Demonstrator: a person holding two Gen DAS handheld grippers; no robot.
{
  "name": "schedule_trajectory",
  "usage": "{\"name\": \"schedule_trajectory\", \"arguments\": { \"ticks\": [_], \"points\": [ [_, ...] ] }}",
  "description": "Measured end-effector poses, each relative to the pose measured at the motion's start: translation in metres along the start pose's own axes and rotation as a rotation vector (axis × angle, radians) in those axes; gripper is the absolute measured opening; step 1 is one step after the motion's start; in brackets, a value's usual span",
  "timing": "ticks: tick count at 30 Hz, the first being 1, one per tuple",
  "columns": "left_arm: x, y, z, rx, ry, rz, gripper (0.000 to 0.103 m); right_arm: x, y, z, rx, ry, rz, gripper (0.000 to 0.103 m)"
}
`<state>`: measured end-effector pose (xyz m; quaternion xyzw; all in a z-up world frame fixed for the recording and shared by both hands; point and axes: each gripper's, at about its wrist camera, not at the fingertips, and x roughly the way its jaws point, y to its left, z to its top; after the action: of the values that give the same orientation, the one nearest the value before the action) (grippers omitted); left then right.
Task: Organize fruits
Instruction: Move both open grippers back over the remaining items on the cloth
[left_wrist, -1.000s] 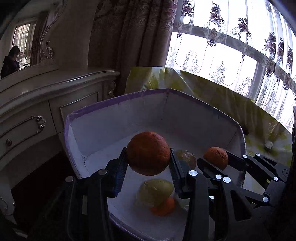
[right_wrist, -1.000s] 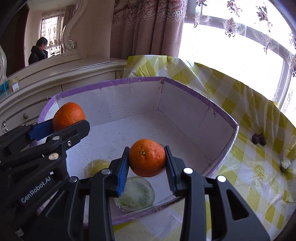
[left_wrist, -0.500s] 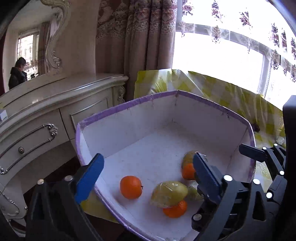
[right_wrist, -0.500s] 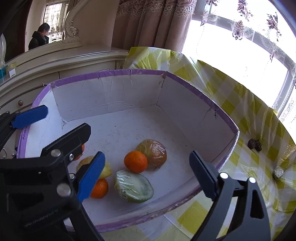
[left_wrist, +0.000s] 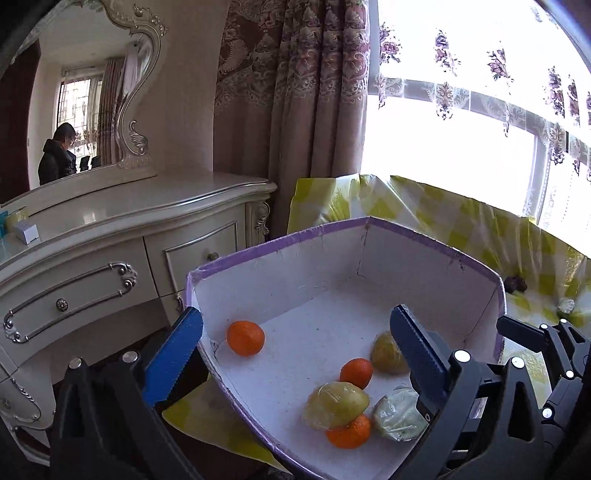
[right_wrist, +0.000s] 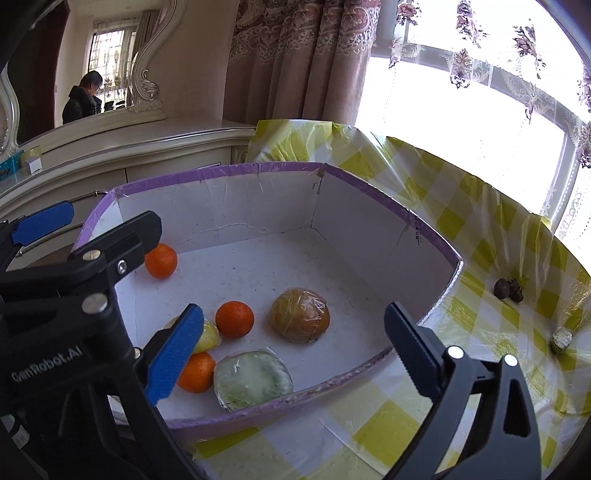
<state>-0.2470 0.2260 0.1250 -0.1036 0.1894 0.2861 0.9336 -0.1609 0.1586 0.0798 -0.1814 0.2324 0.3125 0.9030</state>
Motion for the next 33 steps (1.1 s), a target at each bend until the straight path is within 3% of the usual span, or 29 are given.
{"name": "schedule_trajectory", "arguments": {
  "ticks": [4, 8, 12, 16, 18, 21, 25, 28, 33],
  "points": [
    [-0.033, -0.014, 0.007, 0.028, -0.153, -0.031, 0.098, -0.028, -0.027, -0.006, 0.072, -0.116, -0.008, 0.101],
    [-0.065, -0.045, 0.007, 0.125, -0.289, -0.077, 0.098, -0.049, -0.070, -0.018, 0.198, -0.181, -0.038, 0.101],
    [-0.088, -0.083, 0.003, 0.224, -0.358, -0.188, 0.098, -0.061, -0.123, -0.040, 0.362, -0.204, -0.089, 0.101],
    [-0.098, -0.130, -0.004, 0.340, -0.370, -0.343, 0.098, -0.064, -0.174, -0.069, 0.510, -0.184, -0.159, 0.101],
    [-0.095, -0.157, -0.011, 0.405, -0.341, -0.415, 0.098, -0.066, -0.197, -0.084, 0.560, -0.178, -0.204, 0.101],
    [-0.077, -0.199, -0.025, 0.484, -0.225, -0.545, 0.098, -0.068, -0.230, -0.106, 0.631, -0.147, -0.285, 0.101],
    [-0.033, -0.237, -0.038, 0.463, -0.047, -0.632, 0.098, -0.065, -0.273, -0.136, 0.732, -0.086, -0.384, 0.101],
    [0.009, -0.259, -0.041, 0.408, 0.102, -0.635, 0.098, -0.063, -0.299, -0.159, 0.806, -0.055, -0.432, 0.101],
    [0.077, -0.293, -0.050, 0.350, 0.263, -0.587, 0.098, -0.051, -0.329, -0.172, 0.864, -0.006, -0.497, 0.101]
  ]
}}
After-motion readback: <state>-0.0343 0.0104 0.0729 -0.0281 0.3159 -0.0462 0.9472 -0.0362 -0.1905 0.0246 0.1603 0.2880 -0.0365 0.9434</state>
